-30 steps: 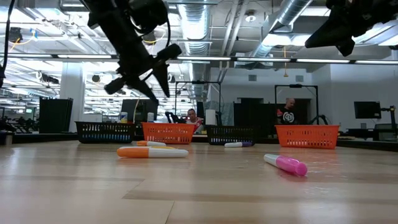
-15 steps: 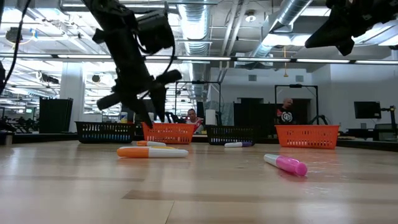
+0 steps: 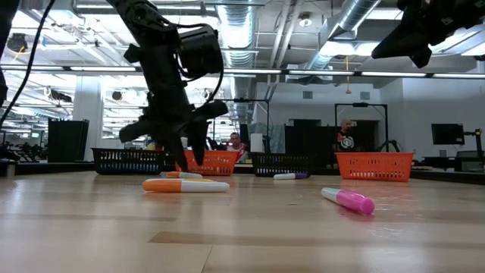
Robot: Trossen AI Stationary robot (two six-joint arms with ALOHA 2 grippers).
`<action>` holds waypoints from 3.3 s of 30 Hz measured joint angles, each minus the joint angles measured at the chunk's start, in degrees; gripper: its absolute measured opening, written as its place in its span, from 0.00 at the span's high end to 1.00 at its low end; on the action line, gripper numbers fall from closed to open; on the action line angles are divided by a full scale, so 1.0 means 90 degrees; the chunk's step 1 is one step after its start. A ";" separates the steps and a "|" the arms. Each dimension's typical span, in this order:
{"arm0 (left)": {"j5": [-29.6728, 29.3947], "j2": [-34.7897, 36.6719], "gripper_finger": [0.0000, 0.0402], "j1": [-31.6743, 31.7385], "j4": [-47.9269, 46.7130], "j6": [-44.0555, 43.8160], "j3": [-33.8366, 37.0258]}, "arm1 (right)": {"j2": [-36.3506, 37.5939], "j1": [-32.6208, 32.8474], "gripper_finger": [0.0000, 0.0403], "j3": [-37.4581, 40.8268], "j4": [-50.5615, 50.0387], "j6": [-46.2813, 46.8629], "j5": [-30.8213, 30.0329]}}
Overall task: Pick & Place Markers
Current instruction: Put the top orange small highlighter pen into the left orange bin
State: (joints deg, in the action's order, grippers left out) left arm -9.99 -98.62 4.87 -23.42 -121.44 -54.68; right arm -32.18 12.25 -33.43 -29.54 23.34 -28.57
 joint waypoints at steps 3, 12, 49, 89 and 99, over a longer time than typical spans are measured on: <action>0.0046 0.0029 0.66 -0.0006 -0.0194 -0.0196 0.0000 | 0.0000 0.0000 0.98 0.0000 -0.0016 -0.0001 0.0001; 0.0169 0.0074 0.66 0.0049 -0.0469 -0.0562 0.0002 | 0.0000 0.0000 0.98 0.0000 -0.0005 -0.0363 0.0011; 0.1337 -0.0327 0.66 0.0075 -0.1753 -0.0366 -0.0015 | 0.0000 0.0010 0.98 0.0000 -0.0002 -0.0429 0.0030; 0.0030 -0.0332 0.66 -0.0119 -0.2175 0.3110 0.0022 | 0.0000 0.0005 0.98 0.0000 0.0005 -0.0261 0.0023; -0.0300 -0.0332 0.66 -0.0285 -0.2060 0.3663 0.0017 | 0.0000 0.0002 0.98 0.0000 0.0003 -0.0261 0.0023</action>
State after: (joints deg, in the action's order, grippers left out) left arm -12.69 -101.60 2.30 -41.97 -88.47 -54.52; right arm -32.18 12.27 -33.43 -29.52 20.99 -28.36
